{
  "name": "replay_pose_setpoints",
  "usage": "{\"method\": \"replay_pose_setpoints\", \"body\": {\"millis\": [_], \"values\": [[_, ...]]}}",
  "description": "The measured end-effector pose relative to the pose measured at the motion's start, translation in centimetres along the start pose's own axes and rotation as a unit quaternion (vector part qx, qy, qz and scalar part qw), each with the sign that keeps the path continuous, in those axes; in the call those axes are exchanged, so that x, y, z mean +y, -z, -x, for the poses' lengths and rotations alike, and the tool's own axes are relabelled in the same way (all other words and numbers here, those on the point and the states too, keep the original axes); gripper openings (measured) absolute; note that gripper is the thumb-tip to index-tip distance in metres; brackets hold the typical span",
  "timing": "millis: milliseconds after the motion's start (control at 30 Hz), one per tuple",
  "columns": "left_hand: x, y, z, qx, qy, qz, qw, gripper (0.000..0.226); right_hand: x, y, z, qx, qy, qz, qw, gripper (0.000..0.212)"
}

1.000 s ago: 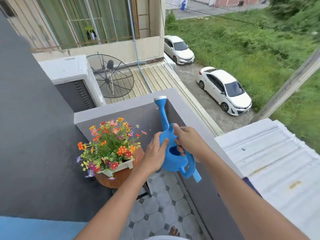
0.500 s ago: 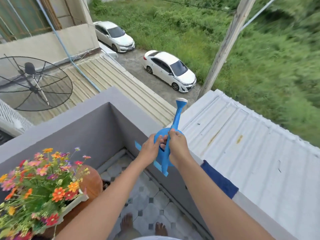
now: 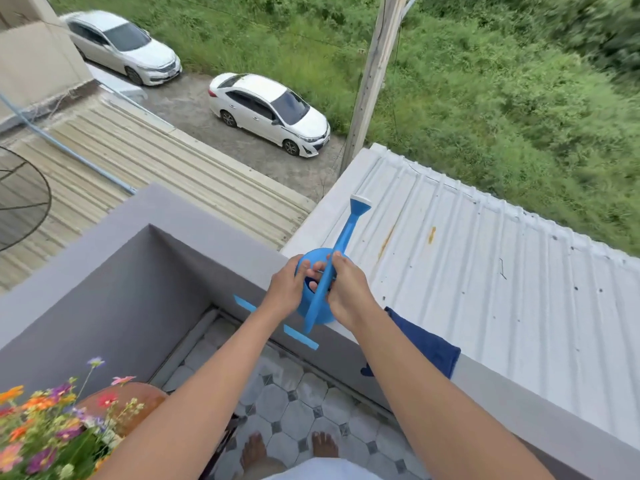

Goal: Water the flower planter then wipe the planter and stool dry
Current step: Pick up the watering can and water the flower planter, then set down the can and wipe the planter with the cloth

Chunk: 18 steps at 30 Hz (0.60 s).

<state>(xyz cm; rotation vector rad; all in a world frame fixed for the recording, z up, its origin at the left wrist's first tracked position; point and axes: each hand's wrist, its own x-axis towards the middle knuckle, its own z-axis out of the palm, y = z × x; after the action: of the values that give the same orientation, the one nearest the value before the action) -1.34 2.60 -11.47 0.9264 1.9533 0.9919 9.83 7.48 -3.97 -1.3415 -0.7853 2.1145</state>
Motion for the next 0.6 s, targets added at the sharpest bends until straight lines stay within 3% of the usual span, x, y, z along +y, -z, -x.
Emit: {"method": "replay_pose_setpoints", "body": {"millis": [167,267,467,533,600], "values": [[-0.2,0.4,-0.6,0.0,0.031,-0.035,0.999,0.052,0.2,1.7,-0.1,0.006,0.014,0.111,0.994,0.033],[1.1,0.8,0.0,0.06,0.016,-0.039,0.997,0.055,-0.1,2.9,0.0,0.016,0.031,0.168,0.985,0.031],[9.3,-0.7,3.6,0.252,-0.217,-0.044,0.942,0.024,-1.7,8.7,0.4,0.086,0.116,0.194,0.97,0.016],[11.3,-2.8,4.8,0.23,-0.285,-0.05,0.929,0.017,-1.7,11.4,0.4,0.108,0.125,0.208,0.964,0.015],[12.0,-5.9,5.4,0.146,-0.309,-0.05,0.938,0.013,-1.2,14.3,0.5,0.136,0.129,0.229,0.955,0.014]]}}
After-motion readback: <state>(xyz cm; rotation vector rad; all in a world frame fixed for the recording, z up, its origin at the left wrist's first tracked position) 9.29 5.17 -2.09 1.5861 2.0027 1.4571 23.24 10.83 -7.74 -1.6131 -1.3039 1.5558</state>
